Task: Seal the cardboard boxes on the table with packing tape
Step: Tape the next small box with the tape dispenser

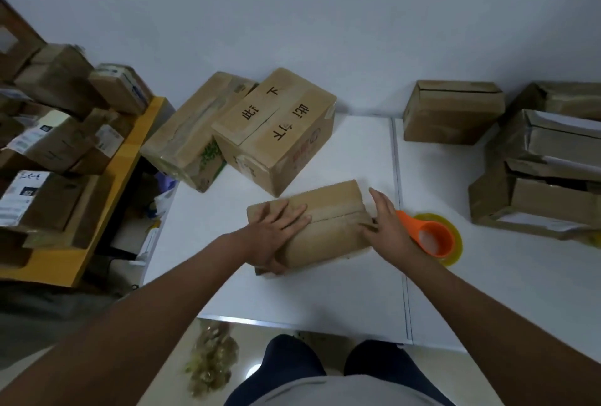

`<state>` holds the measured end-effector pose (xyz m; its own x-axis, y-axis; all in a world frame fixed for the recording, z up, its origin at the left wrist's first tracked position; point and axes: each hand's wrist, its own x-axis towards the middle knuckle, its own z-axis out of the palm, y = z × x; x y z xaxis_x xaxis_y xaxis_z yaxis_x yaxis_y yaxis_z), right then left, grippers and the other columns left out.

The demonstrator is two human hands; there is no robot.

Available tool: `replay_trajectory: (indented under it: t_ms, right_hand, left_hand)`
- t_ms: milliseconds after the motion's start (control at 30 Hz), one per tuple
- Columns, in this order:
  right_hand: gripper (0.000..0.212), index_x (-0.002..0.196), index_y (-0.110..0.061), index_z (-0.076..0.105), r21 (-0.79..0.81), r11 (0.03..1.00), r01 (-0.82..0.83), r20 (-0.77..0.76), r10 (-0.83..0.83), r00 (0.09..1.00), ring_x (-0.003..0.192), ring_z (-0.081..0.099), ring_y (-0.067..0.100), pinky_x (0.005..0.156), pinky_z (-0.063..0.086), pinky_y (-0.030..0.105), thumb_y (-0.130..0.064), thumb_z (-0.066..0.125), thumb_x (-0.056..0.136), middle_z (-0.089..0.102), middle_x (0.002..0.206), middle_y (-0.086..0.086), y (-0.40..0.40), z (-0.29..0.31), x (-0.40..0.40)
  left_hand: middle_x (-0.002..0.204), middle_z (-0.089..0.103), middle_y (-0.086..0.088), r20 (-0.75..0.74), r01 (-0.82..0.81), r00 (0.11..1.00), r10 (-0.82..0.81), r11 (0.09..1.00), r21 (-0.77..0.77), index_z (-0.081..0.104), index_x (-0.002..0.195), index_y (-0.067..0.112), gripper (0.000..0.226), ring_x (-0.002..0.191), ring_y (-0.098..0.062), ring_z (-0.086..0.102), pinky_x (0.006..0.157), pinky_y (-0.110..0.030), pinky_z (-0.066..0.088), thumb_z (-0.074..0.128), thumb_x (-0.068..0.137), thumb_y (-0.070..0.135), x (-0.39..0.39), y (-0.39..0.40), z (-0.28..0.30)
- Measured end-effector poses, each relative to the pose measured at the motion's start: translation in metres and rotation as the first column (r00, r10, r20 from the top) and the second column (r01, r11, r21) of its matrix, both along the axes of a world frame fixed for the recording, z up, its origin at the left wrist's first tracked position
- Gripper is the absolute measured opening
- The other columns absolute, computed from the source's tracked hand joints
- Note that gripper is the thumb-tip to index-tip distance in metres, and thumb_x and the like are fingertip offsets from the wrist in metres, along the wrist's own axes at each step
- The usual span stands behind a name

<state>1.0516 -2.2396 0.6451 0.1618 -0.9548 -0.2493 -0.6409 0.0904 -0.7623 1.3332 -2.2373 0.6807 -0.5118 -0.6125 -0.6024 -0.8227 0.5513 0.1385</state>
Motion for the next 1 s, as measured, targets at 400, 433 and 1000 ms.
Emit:
replay_trajectory:
  t_ms: [400,433,1000]
  right_hand:
    - [0.110,0.153,-0.030,0.016,0.162,0.943,-0.291,-0.173,0.318,0.932,0.102,0.054,0.012,0.090,0.050,0.027,-0.049,0.083,0.069,0.018,0.144,-0.007,0.017,0.006,-0.028]
    - [0.110,0.152,-0.028,0.020,0.132,0.950,-0.284,-0.211,0.307,0.928,0.114,0.048,0.015,0.096,0.046,0.029,-0.055,0.083,0.066,0.022,0.143,-0.005,0.023,0.005,-0.032]
    - [0.096,0.141,-0.009,0.038,-0.122,0.977,0.174,-0.212,-0.197,0.957,0.123,0.035,0.022,0.104,0.039,0.040,-0.061,0.075,0.069,0.037,0.134,0.006,0.090,-0.017,-0.028]
  left_hand:
    - [0.164,-0.017,0.014,-0.127,0.037,0.990,-0.055,0.990,-0.140,-0.005,0.157,0.037,0.099,0.151,-0.020,-0.018,0.119,-0.052,-0.004,0.065,0.089,0.050,-0.009,0.032,-0.011]
    - [0.165,-0.015,0.014,-0.126,0.046,0.990,-0.065,0.988,-0.149,-0.004,0.158,0.037,0.098,0.151,-0.020,-0.018,0.119,-0.050,-0.006,0.066,0.090,0.046,-0.014,0.032,-0.012]
    - [0.163,-0.005,-0.013,-0.252,-0.204,0.951,0.179,0.976,-0.074,0.011,0.157,0.031,0.074,0.151,-0.035,0.000,0.121,-0.052,0.020,0.042,0.097,0.061,-0.100,0.055,-0.014]
